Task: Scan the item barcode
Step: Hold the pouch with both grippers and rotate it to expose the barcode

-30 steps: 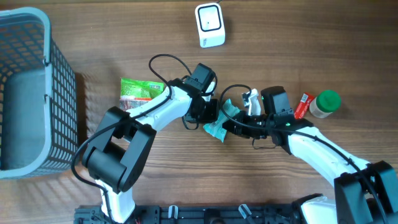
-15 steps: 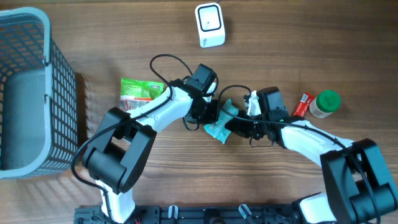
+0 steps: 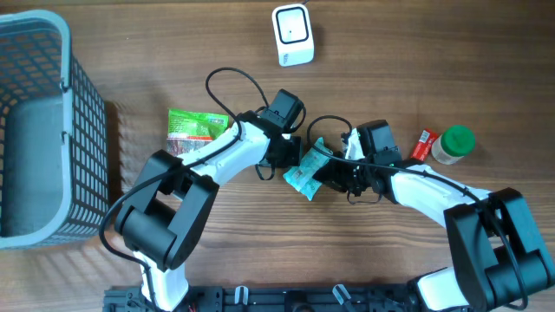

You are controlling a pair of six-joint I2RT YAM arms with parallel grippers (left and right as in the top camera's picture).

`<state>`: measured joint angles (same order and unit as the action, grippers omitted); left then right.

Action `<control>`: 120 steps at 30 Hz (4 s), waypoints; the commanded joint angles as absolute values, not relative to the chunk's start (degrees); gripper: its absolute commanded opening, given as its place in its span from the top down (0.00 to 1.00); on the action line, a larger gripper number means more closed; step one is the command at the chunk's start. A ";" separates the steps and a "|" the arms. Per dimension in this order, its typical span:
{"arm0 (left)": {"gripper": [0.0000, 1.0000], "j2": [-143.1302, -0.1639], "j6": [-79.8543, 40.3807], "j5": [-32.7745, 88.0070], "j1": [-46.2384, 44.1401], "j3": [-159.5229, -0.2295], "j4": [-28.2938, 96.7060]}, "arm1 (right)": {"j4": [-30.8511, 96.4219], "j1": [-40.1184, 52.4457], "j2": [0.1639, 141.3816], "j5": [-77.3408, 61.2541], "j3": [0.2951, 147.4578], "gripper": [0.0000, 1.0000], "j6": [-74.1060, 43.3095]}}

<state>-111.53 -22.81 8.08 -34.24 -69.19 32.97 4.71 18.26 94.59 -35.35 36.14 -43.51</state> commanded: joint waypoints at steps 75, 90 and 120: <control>0.90 -97.62 -28.77 14.28 -30.15 -65.58 39.79 | 27.92 18.28 81.65 -23.16 47.99 0.35 -25.10; 0.91 -105.14 -28.75 13.13 -33.28 -65.58 32.64 | 25.23 18.31 93.89 -23.20 47.88 0.36 -23.97; 0.90 -110.69 -28.80 12.97 -34.68 -65.47 30.13 | 13.43 18.31 98.04 -26.68 42.63 0.54 -28.36</control>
<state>-109.91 -29.26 13.50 -34.26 -65.43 30.33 13.41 18.26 97.10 -26.57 43.97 -27.14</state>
